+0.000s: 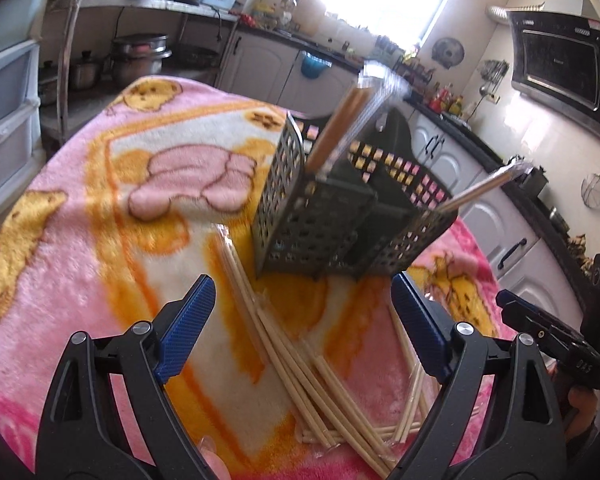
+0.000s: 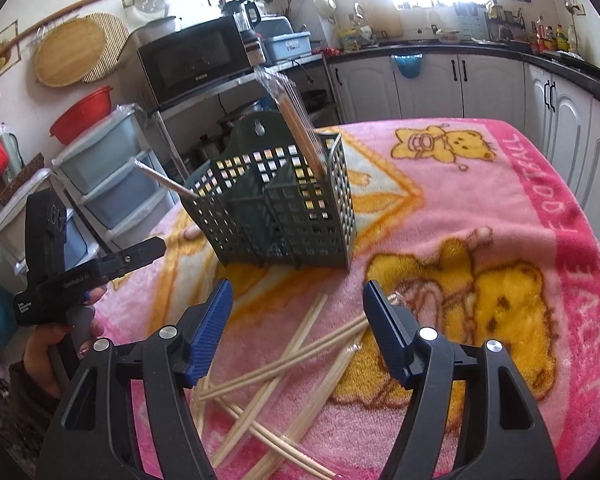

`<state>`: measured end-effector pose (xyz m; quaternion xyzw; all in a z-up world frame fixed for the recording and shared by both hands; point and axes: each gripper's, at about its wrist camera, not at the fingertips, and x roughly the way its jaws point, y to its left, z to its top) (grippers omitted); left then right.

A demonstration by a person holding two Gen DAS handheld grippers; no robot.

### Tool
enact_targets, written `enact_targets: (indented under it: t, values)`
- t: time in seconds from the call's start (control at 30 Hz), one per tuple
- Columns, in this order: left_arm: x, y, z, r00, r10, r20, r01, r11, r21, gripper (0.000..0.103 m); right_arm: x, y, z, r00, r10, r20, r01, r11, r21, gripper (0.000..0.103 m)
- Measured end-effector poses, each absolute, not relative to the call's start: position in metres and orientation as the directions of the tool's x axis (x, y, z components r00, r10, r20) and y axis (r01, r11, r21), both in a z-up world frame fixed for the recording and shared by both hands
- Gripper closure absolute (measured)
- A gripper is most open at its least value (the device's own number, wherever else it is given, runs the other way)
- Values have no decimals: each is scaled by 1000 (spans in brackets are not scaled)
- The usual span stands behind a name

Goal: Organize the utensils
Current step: 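Withdraw both open tools from the basket toward the remaining chopsticks, then grasp more wrapped chopsticks with left tool while right tool grasps another chopstick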

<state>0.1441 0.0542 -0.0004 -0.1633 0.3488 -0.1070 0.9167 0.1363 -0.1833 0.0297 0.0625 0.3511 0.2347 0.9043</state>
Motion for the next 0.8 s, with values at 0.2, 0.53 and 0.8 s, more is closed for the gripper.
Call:
enact_targets:
  t: [0.2, 0.53, 0.8]
  values:
    - [156, 43, -19, 680, -307, -666, 74, 932, -354, 39, 144, -187, 18, 634, 445, -632, -359, 894, 270, 38]
    - [178, 42, -41, 642, -245, -727, 16, 951, -307, 63, 163, -197, 6, 622, 419, -662, -328, 907, 265, 38]
    - [192, 43, -52, 630, -165, -759, -30, 971, -236, 83, 184, -194, -10, 579, 379, -722, -323, 920, 224, 38]
